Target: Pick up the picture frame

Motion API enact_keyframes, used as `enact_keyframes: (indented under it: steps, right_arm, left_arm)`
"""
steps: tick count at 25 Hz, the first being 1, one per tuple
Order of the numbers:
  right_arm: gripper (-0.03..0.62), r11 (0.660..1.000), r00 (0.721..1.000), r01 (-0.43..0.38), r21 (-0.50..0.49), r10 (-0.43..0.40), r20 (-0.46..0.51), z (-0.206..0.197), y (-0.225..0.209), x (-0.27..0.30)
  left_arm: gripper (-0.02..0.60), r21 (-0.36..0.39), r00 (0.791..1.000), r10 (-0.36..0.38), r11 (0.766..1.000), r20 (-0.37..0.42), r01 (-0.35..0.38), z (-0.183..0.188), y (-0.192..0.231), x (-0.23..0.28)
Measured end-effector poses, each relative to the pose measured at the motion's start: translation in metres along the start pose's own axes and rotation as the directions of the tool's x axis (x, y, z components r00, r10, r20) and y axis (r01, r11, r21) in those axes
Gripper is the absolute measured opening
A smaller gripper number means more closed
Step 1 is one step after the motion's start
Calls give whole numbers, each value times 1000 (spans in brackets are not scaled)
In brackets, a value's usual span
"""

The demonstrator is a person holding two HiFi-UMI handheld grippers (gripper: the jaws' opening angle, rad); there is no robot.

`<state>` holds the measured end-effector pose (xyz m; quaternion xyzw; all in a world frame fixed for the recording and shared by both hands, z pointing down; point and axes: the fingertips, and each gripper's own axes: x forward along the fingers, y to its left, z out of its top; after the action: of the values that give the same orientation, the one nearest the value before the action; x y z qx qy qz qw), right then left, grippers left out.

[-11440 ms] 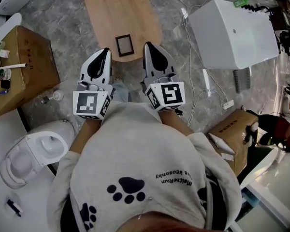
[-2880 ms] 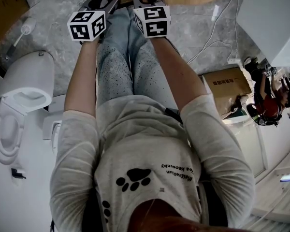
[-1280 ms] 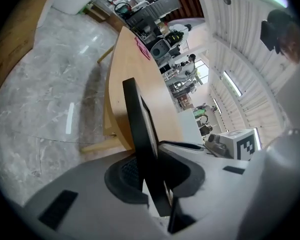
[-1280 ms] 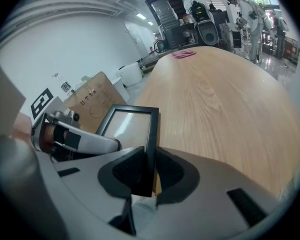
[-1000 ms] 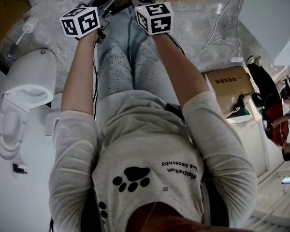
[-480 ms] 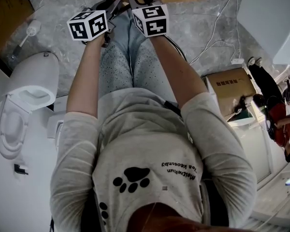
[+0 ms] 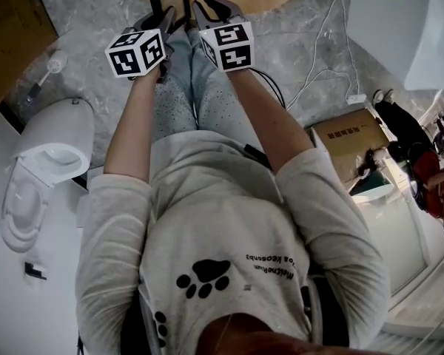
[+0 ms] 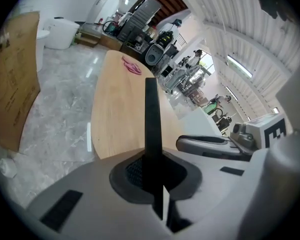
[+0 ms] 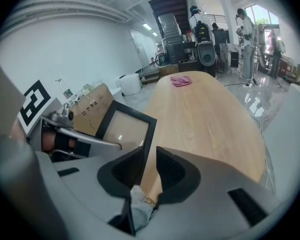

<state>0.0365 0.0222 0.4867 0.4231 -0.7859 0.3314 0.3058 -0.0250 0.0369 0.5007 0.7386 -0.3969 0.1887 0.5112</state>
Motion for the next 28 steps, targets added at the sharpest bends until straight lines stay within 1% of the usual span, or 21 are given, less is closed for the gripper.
enact_keyframes:
  steps: [4, 7, 10, 13, 17, 22, 25, 28]
  right_arm:
    - [77, 1000, 998, 25, -12, -25, 49, 28, 1, -27]
    - [58, 999, 994, 46, -18, -44, 96, 52, 3, -52]
    - [41, 998, 987, 55, -9, -53, 149, 77, 5, -77]
    - [24, 997, 977, 69, -30, -62, 206, 106, 9, -102]
    - [11, 996, 962, 86, -25, -76, 262, 133, 17, -134]
    - [9, 994, 943, 111, -25, -97, 319, 161, 27, -174]
    - [9, 993, 922, 113, -43, -89, 378, 181, 35, -199]
    - [9, 989, 891, 130, -67, -87, 445, 205, 43, -226]
  left_arm:
    - [15, 73, 999, 19, 997, 38, -21, 28, -21, -17]
    - [15, 109, 996, 38, 993, 82, -47, 49, -40, -36]
    - [15, 143, 990, 47, 988, 131, -66, 69, -58, -55]
    - [15, 183, 982, 50, 979, 184, -85, 91, -77, -74]
    - [15, 231, 966, 59, 966, 250, -119, 112, -99, -105]
    - [15, 265, 943, 62, 952, 327, -155, 135, -126, -138]
    - [15, 298, 927, 44, 940, 373, -164, 147, -143, -157]
    - [15, 330, 906, 12, 929, 422, -166, 161, -163, -177]
